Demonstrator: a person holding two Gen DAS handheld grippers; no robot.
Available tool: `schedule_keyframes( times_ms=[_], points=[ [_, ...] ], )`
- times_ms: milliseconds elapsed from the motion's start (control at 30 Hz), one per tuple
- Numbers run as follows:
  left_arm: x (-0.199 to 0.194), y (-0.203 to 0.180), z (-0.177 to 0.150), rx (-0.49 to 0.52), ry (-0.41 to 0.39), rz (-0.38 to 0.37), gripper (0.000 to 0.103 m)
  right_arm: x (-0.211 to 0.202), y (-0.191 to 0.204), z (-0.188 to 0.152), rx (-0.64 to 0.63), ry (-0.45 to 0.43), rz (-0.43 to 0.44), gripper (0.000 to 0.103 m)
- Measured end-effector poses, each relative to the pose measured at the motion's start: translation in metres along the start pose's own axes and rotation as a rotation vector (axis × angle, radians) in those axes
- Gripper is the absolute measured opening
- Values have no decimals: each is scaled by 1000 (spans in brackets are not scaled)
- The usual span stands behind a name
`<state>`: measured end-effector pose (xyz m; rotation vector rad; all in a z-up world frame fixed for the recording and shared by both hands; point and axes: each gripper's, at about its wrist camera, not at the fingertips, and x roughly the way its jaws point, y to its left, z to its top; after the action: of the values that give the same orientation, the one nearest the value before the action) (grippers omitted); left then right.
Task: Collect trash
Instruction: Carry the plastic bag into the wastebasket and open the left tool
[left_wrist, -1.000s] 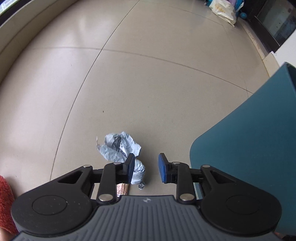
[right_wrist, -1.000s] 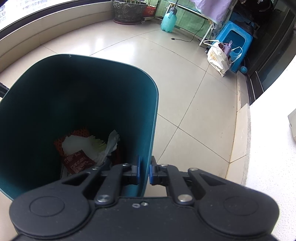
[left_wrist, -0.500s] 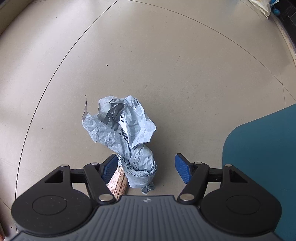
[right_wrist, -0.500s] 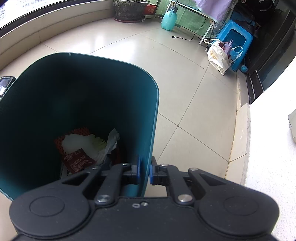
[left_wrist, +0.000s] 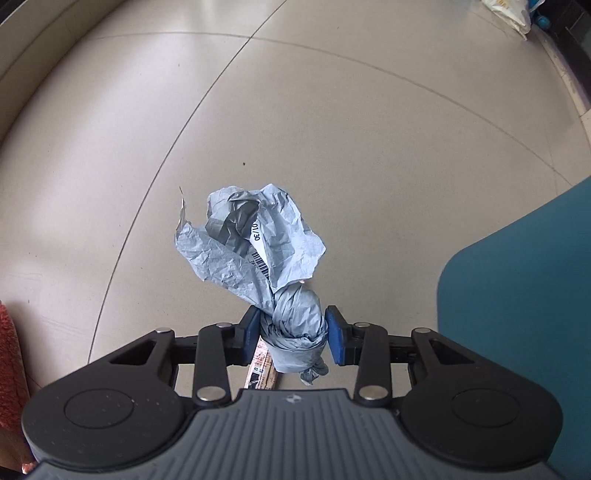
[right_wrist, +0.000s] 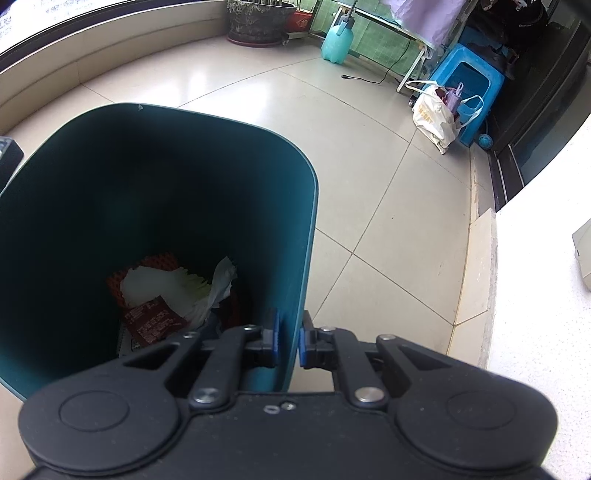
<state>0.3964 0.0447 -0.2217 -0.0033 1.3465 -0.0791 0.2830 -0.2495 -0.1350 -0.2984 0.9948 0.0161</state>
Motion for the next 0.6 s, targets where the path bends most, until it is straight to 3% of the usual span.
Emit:
schedule_keyframes(
  times_ms=[333,600],
  points=[
    [-162,-34,-6,117,-191,-137,37,-6,-4,0,53,-2,34,6],
    [-221,-110,-15,309,-258,-252,37,-12,2,2,35,6,34,5]
  ],
)
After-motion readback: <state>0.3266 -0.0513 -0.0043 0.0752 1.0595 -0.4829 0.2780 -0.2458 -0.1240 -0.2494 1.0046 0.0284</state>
